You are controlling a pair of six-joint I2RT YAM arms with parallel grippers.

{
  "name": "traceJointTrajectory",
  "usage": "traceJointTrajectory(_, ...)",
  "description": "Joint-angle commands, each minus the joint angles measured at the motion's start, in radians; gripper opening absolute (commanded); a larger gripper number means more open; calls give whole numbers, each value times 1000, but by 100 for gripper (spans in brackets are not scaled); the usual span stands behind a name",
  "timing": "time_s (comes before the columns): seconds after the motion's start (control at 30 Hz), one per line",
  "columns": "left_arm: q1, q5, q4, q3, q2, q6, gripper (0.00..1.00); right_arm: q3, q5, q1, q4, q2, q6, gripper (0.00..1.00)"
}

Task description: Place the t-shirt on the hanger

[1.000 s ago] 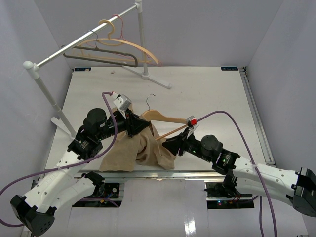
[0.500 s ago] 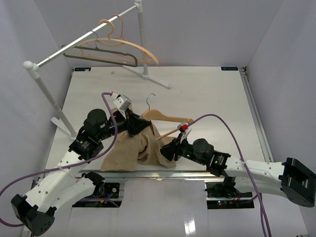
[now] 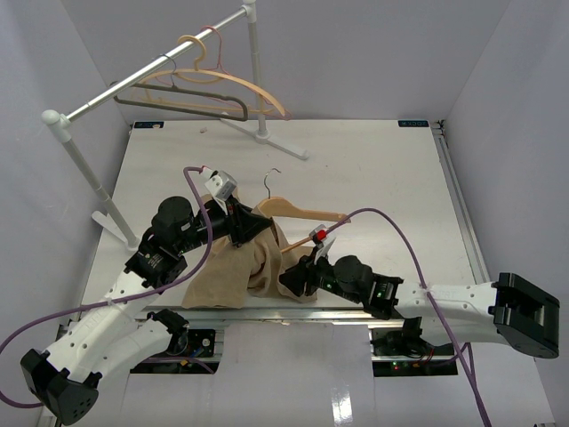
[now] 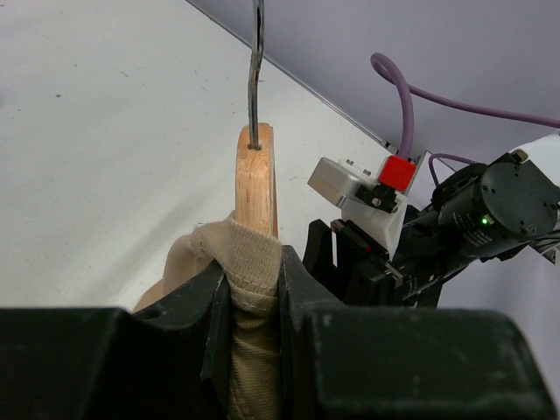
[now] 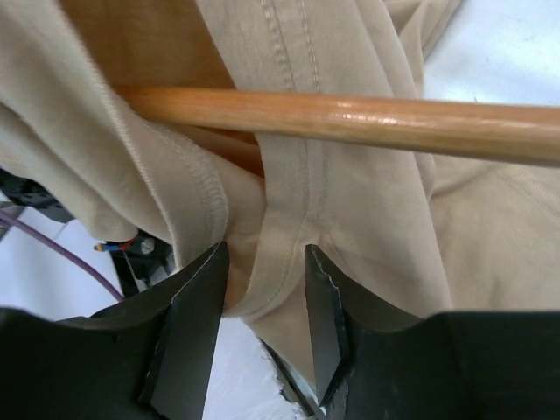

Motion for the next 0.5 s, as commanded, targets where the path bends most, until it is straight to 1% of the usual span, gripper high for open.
traceJointTrajectory(0.0,-2,18,40,26,-17,-6,0,41,141,20,-50,17,38,32)
traceJointTrajectory(0.13,-2,6,22,35,-19,2,0,23,255,25,-115,-30,48,13)
traceJointTrajectory(0.17,-2,5,17,38,-20,5,0,16,279,26,-144,-58,49,10)
traceJointTrajectory(0.2,-2,6,11,41,-21,10,0,8,309,27,-182,-95,50,8)
traceJointTrajectory(0.3,-2,27,-20,59,-23,35,0,-17,421,25,-260,-187,57,8)
traceJointTrajectory(0.4,-2,39,-41,66,-36,53,0,-46,463,24,-290,-292,37,8)
traceJointTrajectory(0.47,-2,46,-42,65,-46,56,0,-55,470,25,-305,-335,23,8)
